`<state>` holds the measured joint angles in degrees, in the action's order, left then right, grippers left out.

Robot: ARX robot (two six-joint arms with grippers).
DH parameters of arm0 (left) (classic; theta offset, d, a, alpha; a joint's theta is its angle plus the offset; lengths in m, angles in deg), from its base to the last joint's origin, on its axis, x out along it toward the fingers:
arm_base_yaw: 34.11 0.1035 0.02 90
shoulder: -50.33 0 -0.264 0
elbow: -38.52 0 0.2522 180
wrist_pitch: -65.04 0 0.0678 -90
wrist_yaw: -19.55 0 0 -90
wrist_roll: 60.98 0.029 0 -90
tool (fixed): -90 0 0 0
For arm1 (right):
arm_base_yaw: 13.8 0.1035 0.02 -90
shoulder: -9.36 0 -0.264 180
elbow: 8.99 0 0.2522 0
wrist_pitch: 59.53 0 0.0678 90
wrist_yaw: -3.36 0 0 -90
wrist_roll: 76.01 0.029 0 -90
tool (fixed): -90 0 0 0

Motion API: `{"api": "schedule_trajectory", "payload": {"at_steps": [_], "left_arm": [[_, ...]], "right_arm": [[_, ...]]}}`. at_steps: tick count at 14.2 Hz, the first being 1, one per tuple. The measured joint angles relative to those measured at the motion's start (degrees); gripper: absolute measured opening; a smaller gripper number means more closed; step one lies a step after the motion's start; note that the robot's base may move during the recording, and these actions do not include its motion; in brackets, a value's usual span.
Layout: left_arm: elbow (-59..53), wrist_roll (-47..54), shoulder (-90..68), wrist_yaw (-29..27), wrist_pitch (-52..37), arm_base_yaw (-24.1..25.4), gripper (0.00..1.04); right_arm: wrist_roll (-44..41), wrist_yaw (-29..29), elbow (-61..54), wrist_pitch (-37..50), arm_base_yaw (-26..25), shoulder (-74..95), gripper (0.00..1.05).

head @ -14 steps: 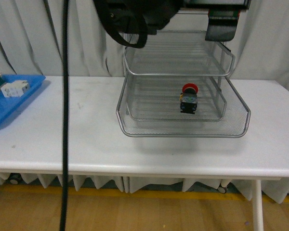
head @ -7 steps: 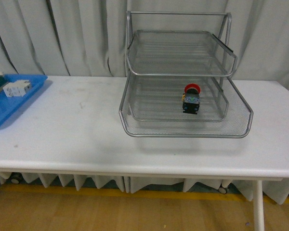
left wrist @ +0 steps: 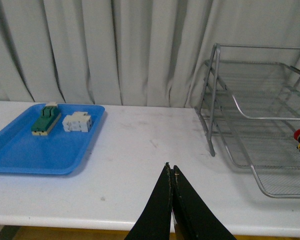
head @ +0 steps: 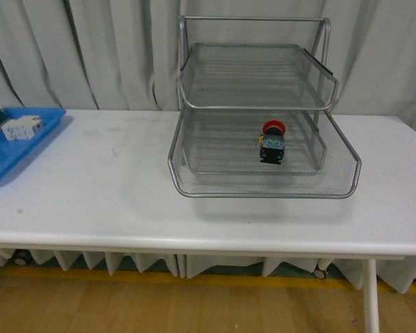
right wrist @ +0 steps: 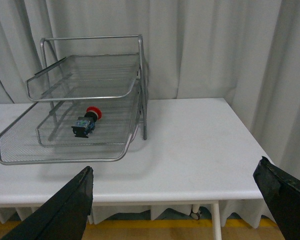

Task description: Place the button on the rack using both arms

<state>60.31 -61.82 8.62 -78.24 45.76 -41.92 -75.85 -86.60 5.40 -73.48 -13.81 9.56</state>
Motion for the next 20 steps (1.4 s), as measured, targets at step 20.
{"api": "schedule_trajectory", "payload": {"at_steps": [20], "left_arm": [[-7.52, 0.07, 37.40, 7.80, 31.54, 7.65, 0.02]], "right_arm": [[0.00, 0.00, 0.00, -0.02, 0.00, 0.00, 0.98]]}}
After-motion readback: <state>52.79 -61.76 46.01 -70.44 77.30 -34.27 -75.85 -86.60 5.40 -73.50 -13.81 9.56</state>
